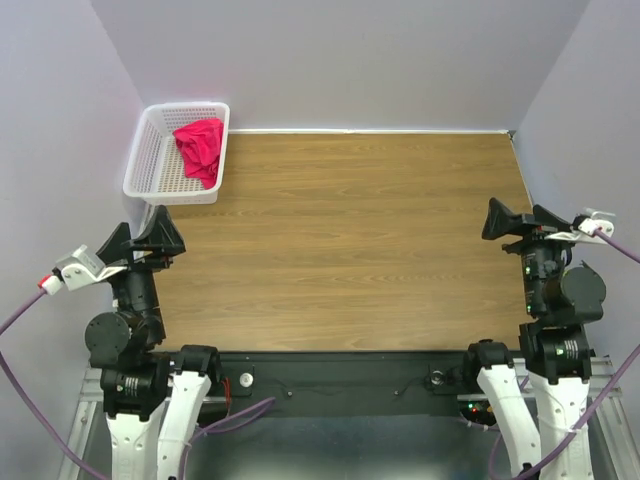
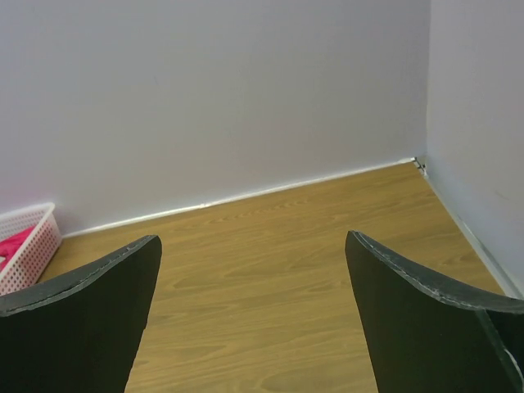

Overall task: Fold and stack the t-shirts
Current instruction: Move the tshirt to the center of the board

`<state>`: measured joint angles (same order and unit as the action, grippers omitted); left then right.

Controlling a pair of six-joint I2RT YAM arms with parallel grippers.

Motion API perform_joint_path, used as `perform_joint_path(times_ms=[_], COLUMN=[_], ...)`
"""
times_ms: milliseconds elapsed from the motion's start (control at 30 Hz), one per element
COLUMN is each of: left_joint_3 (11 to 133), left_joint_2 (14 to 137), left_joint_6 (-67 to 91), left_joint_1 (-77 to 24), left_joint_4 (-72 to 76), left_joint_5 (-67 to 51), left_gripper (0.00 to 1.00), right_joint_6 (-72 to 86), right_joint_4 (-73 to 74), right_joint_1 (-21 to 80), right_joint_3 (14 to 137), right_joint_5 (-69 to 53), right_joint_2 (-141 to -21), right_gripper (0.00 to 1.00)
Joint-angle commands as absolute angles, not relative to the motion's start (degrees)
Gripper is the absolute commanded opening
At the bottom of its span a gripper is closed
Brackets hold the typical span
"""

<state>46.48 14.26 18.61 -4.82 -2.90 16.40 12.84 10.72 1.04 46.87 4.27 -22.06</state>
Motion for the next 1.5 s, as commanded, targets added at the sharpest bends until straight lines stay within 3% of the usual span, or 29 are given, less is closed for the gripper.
perform_joint_path(times_ms=[0,167,400,667,1100,1467], left_joint_3=[45.18,45.7,51.24,71.0,103.25,118.73], left_joint_2=[16.34,23.01,42.45,72.22,114.85,134.81], left_joint_6=[19.25,18.72,23.81,21.27,20.91,24.43], left_joint_1=[-4.83,-4.83,-4.83,-3.87,5.8,8.26], left_joint_4=[-0.97,-1.14,-1.23,-3.25,-10.19,-10.46], left_joint_5=[16.0,16.0,15.03,14.85,7.65,2.38], left_gripper=[0.98,0.98,0.99,0.99,0.97,0.79], right_joint_6=[14.32,16.34,18.63,22.14,23.03,22.5], right_joint_4=[9.67,9.93,10.37,10.28,10.37,10.46], right_joint_1=[0.7,0.79,1.4,3.34,3.69,3.69], right_joint_3=[45.27,43.16,38.32,34.72,35.24,36.91], right_joint_5=[4.39,3.43,1.05,-1.22,-5.71,-9.93], right_joint_2=[-20.74,-22.49,-23.38,-22.94,-28.3,-35.42], right_gripper=[1.0,1.0,1.0,1.0,1.0,1.0])
